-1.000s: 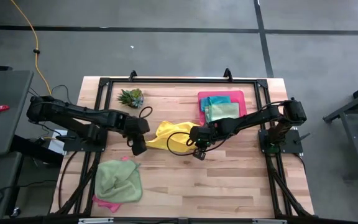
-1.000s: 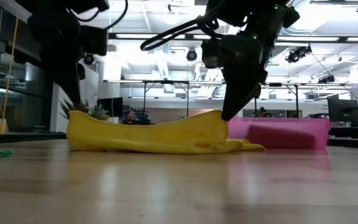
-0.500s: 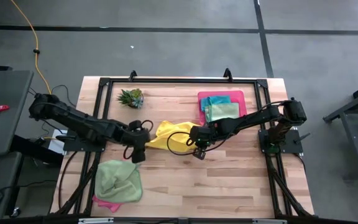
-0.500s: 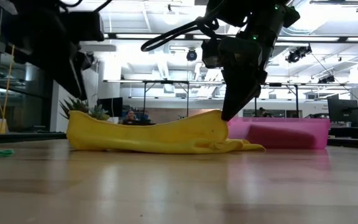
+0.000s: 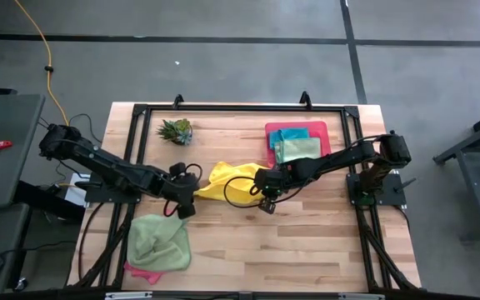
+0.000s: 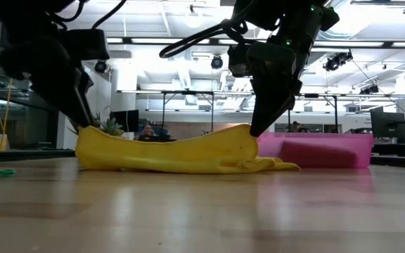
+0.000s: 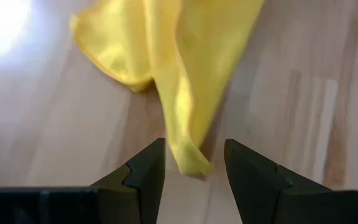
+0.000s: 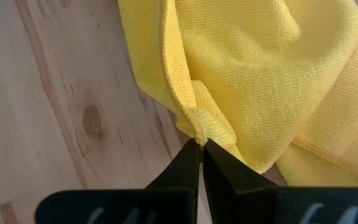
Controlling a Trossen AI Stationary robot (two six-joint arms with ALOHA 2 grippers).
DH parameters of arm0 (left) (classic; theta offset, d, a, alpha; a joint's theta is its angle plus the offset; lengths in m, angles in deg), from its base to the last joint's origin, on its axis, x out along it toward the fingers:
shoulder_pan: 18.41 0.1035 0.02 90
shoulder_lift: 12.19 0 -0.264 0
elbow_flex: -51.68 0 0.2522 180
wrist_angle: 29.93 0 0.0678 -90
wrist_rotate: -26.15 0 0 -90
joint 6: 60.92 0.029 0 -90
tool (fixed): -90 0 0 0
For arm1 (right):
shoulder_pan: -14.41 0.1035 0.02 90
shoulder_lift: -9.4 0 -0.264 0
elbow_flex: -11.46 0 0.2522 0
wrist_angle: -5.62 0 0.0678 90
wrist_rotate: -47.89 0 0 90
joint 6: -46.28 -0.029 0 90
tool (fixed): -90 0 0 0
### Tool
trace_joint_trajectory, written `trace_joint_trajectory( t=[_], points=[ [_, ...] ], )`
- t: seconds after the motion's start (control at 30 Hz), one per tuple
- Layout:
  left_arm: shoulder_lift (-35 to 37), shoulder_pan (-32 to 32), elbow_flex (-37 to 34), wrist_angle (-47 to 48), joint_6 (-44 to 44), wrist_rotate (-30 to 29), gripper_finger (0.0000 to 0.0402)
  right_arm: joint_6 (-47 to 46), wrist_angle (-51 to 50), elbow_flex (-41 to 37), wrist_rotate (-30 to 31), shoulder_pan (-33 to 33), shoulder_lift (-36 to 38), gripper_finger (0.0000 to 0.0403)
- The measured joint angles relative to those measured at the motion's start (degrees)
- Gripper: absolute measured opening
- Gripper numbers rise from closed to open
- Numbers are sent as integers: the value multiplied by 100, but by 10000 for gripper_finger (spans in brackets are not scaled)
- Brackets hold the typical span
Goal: Fold microfiber towels
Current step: Fold the yellow microfiber cloth
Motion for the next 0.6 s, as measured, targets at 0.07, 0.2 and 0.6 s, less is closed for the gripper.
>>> trace_joint_trajectory(
  t=[0.07, 0.2, 0.6],
  points=[
    [0, -1, -43, -5, -52, 101, 154, 0, -2, 0, 0, 0, 0, 0],
    [0, -1, -87, 4, -46, 93, 154, -2, -1, 0, 16, 0, 0, 0],
    [0, -32, -87, -28, -25, -2, 118, -2, -2, 0, 23, 0, 0, 0]
  ],
)
